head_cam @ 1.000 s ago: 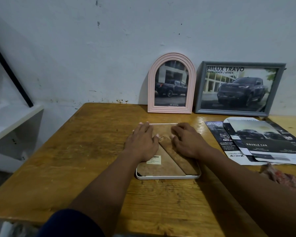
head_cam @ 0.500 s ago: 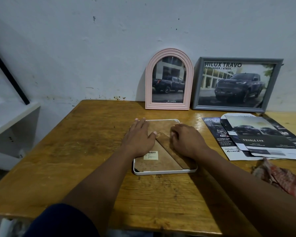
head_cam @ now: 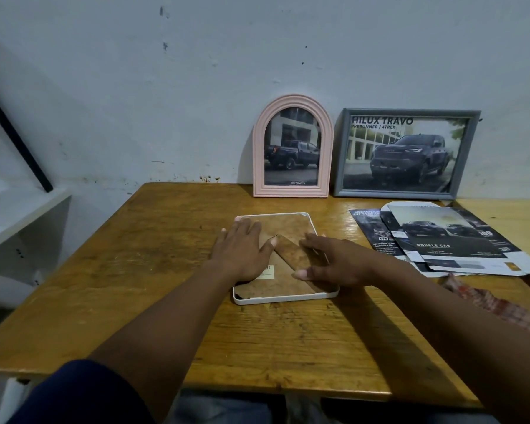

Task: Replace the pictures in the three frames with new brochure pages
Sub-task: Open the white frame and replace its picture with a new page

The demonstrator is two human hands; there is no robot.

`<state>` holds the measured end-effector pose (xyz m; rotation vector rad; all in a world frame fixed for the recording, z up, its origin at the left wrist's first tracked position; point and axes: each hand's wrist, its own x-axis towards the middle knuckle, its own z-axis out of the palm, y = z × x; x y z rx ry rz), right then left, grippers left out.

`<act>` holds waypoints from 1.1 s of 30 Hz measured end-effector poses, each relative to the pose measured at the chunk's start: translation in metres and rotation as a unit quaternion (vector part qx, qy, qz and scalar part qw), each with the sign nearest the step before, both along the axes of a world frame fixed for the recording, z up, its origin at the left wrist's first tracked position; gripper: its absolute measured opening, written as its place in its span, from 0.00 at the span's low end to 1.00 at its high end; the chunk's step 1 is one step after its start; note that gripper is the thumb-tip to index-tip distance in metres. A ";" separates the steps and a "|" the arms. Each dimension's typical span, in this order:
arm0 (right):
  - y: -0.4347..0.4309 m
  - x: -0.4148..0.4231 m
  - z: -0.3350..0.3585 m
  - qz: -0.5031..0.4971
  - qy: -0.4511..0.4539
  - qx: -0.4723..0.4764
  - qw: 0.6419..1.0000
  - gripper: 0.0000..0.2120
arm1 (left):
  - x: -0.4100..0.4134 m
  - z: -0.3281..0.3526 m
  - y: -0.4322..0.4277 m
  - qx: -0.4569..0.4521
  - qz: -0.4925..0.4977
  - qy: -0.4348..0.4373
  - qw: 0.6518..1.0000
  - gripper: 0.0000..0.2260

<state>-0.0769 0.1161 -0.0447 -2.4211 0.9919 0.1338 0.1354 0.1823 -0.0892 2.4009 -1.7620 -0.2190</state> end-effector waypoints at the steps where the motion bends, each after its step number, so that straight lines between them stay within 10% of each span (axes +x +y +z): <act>1: 0.000 -0.001 -0.002 -0.002 -0.001 0.003 1.000 0.41 | -0.001 -0.001 0.003 0.000 0.000 0.005 1.000 0.32; 13: 0.014 0.000 -0.015 -0.152 -0.009 -0.121 0.981 0.39 | -0.015 0.003 0.021 -0.099 0.047 -0.059 0.992 0.20; 17: 0.025 0.016 -0.014 -0.253 -0.114 -0.028 0.960 0.22 | -0.021 -0.003 0.023 -0.134 0.052 -0.027 0.989 0.20; 25: 0.019 0.013 0.018 -0.428 -0.390 0.282 0.765 0.08 | -0.019 0.002 0.023 -0.203 0.048 0.109 0.972 0.16; 33: 0.023 0.027 0.088 -0.269 -0.412 0.141 0.859 0.10 | -0.050 0.066 0.014 -0.171 0.084 0.478 0.857 0.29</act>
